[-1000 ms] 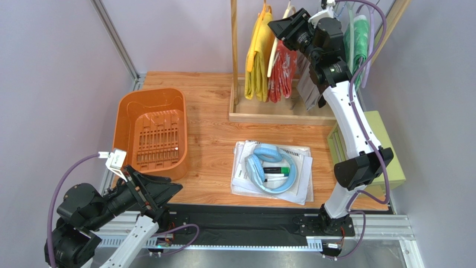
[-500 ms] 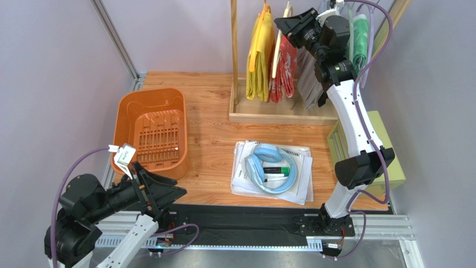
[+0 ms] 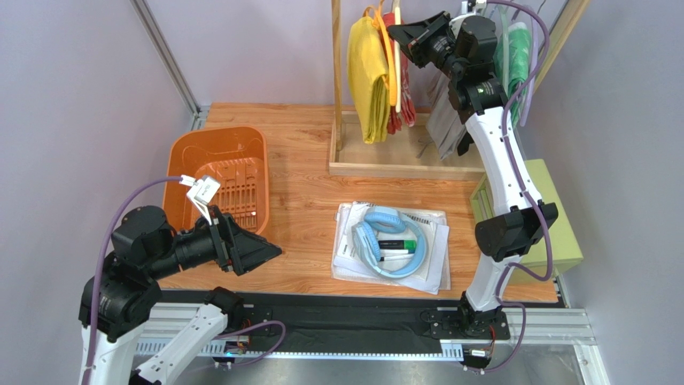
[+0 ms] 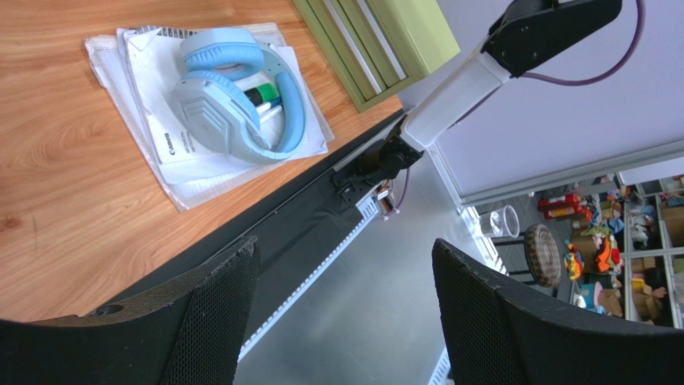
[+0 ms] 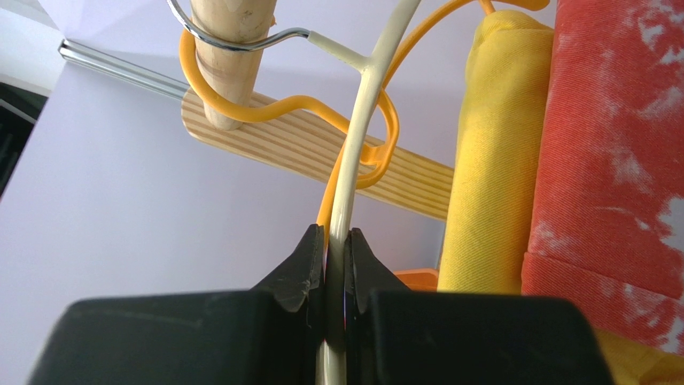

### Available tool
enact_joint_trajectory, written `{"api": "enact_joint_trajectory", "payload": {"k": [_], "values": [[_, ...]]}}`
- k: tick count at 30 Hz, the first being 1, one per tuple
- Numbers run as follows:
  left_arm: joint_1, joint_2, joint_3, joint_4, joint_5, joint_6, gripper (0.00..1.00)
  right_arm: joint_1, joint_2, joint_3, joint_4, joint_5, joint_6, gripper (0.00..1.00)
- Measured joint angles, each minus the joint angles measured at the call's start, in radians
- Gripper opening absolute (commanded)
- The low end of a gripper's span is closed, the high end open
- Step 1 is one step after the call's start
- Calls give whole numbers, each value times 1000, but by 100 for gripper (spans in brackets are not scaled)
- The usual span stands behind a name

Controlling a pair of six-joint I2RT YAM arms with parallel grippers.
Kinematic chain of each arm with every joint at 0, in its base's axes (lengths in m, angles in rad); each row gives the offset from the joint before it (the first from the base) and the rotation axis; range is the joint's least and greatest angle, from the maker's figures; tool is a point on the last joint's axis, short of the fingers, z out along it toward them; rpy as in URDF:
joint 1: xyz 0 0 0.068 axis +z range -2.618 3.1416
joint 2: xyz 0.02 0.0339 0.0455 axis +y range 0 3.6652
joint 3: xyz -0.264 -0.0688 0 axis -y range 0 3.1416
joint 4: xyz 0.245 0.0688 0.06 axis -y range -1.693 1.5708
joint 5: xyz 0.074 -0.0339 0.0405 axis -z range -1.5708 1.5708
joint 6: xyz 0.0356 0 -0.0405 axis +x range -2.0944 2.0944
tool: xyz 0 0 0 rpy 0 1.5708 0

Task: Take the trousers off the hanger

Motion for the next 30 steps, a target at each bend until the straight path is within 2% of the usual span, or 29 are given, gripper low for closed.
{"api": "enact_joint_trajectory", "payload": {"k": [8, 23, 30], "values": [[0, 50, 25, 75, 0, 0, 82, 2, -12, -18, 2, 7, 74, 0], [0, 154, 37, 197, 35, -5, 80, -16, -116, -78, -12, 42, 72, 0], [-14, 224, 41, 265, 70, -18, 80, -51, -227, -179, -40, -8, 39, 0]]}}
